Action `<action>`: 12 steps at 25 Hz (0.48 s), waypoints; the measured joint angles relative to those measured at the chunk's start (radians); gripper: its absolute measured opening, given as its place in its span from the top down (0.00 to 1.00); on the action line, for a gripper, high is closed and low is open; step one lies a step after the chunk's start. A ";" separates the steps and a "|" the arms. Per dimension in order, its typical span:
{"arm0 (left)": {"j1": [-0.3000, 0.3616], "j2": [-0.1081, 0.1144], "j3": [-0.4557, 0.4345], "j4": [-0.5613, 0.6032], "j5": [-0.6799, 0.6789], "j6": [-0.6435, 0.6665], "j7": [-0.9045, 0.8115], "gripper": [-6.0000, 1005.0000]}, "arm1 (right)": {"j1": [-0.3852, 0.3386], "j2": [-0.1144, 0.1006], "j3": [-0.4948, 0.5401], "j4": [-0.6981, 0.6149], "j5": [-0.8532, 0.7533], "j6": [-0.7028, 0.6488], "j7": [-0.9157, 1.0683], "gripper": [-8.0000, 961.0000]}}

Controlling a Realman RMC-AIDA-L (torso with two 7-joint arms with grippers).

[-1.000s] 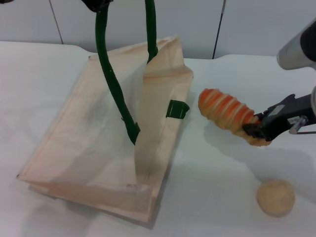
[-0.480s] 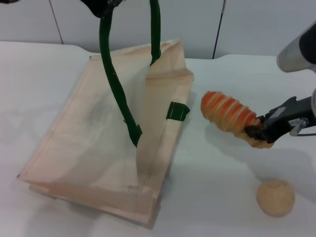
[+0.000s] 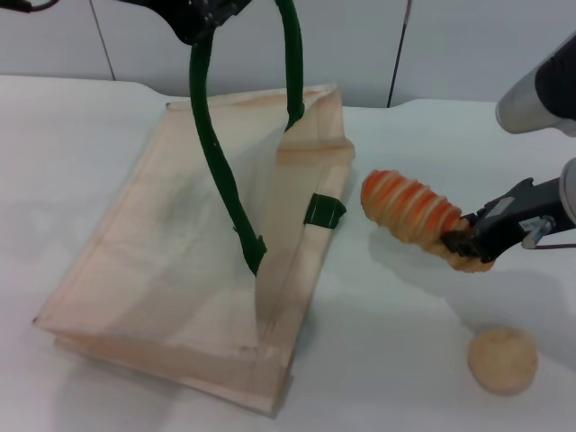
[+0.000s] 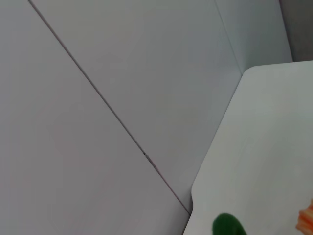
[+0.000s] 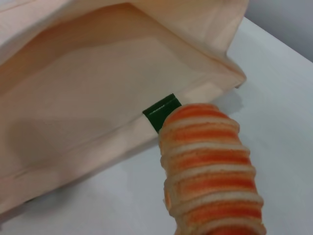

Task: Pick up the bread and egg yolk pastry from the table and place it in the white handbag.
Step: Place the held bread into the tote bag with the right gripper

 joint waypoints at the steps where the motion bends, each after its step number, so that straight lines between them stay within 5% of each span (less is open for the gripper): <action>1: 0.000 0.000 0.000 -0.001 -0.002 -0.001 0.004 0.86 | 0.000 0.000 0.000 0.000 0.003 0.000 -0.001 0.71; 12: -0.006 0.001 -0.029 0.010 0.011 0.035 0.008 0.86 | 0.003 0.001 -0.015 -0.003 0.006 0.002 -0.004 0.73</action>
